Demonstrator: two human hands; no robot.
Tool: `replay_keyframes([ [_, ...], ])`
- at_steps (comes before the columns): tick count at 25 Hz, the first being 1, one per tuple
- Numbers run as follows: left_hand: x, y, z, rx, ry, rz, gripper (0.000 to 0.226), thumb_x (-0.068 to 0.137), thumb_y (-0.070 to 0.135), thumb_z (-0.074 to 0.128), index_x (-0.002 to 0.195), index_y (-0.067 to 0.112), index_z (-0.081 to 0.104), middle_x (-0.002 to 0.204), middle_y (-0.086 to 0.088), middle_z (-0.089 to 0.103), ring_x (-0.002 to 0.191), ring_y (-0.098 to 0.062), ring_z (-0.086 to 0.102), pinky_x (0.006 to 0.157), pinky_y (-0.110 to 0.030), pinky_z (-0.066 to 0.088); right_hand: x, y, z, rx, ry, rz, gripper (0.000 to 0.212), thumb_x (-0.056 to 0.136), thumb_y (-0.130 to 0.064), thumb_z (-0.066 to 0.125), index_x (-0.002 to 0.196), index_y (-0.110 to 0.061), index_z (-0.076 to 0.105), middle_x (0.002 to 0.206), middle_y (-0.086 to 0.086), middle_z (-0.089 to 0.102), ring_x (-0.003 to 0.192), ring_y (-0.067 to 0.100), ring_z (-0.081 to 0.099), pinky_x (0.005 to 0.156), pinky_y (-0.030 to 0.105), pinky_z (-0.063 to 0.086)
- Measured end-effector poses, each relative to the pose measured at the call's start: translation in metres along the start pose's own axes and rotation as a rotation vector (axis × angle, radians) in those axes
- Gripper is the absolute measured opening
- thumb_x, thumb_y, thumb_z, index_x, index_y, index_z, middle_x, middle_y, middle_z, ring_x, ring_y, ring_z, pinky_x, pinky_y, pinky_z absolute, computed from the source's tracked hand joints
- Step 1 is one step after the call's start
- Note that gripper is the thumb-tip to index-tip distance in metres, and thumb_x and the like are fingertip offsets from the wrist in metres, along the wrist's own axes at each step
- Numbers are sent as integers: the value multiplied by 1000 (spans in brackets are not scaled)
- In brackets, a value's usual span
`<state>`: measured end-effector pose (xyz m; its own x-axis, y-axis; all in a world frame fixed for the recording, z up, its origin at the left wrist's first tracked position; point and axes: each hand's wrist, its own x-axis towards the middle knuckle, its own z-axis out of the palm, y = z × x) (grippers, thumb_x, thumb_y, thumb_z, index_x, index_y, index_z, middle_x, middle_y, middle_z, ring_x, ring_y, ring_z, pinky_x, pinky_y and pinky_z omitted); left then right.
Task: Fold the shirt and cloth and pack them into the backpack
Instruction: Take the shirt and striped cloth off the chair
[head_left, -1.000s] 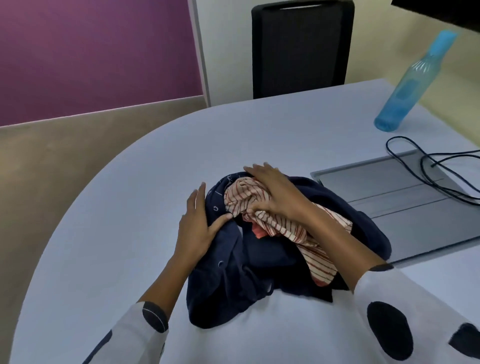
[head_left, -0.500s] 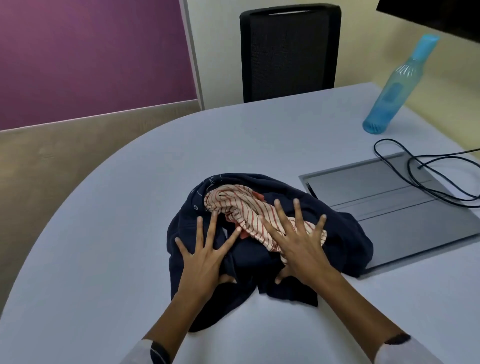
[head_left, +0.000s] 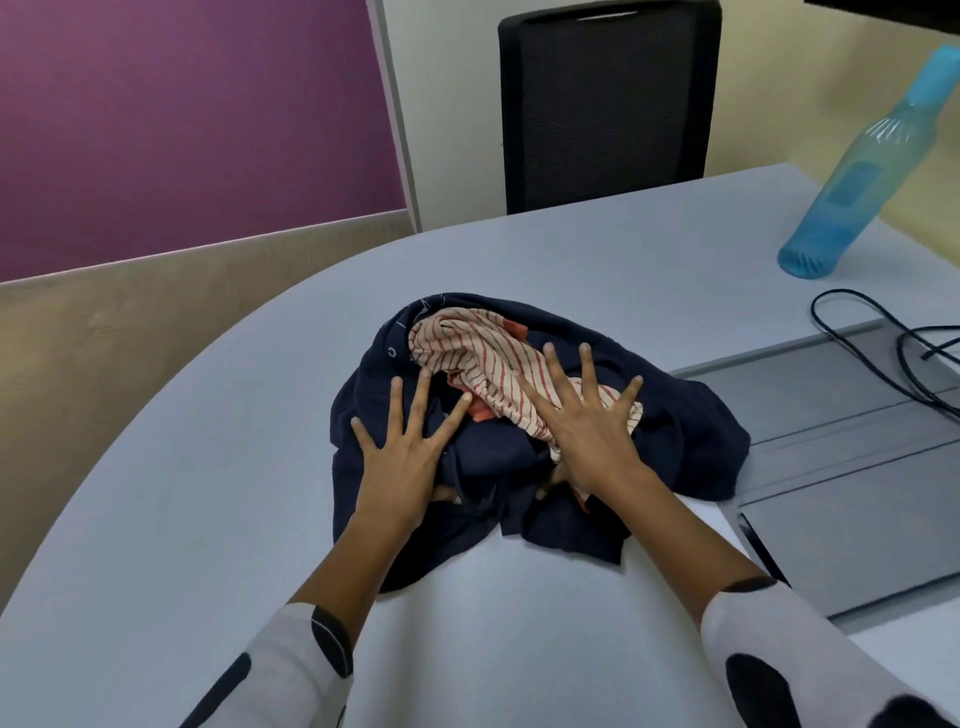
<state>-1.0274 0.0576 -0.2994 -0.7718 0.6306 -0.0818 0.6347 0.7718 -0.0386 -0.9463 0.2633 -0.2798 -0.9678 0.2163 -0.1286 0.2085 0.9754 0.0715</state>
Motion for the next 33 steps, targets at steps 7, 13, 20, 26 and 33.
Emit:
replay_keyframes([
  [7,-6,-2,-17,-190,-11,79,123,55,81,58,145,42,-16,155,-2,-29,140,-30,-31,103,-68,-13,-3,22,-24,404,12,-55,131,52,-59,82,151,-36,-1,159,-4,-18,146,21,-15,106,70,-8],
  [13,-3,24,-51,-337,356,162,55,94,53,30,138,24,48,151,2,37,146,-19,14,113,-59,3,-32,13,-18,278,430,-88,35,64,-40,82,92,-23,74,119,2,61,118,25,52,106,56,27],
  [20,7,40,-60,-240,375,266,34,84,6,64,117,15,67,120,0,67,130,-23,49,112,-61,1,-24,8,-19,390,393,-96,6,77,-12,75,82,-13,75,90,2,63,95,25,55,90,39,42],
  [26,-2,43,-86,-306,339,179,31,87,25,65,118,21,66,106,2,66,111,-20,57,114,-53,2,-44,8,-75,825,419,-98,3,86,-15,63,88,-16,62,78,-6,64,77,10,57,94,33,44],
  [33,-44,57,-188,-642,570,32,17,84,18,69,98,9,71,98,-3,72,93,-21,63,114,-42,18,-103,14,-164,1098,527,-30,8,88,-16,66,94,-13,70,86,1,70,81,14,66,70,26,53],
])
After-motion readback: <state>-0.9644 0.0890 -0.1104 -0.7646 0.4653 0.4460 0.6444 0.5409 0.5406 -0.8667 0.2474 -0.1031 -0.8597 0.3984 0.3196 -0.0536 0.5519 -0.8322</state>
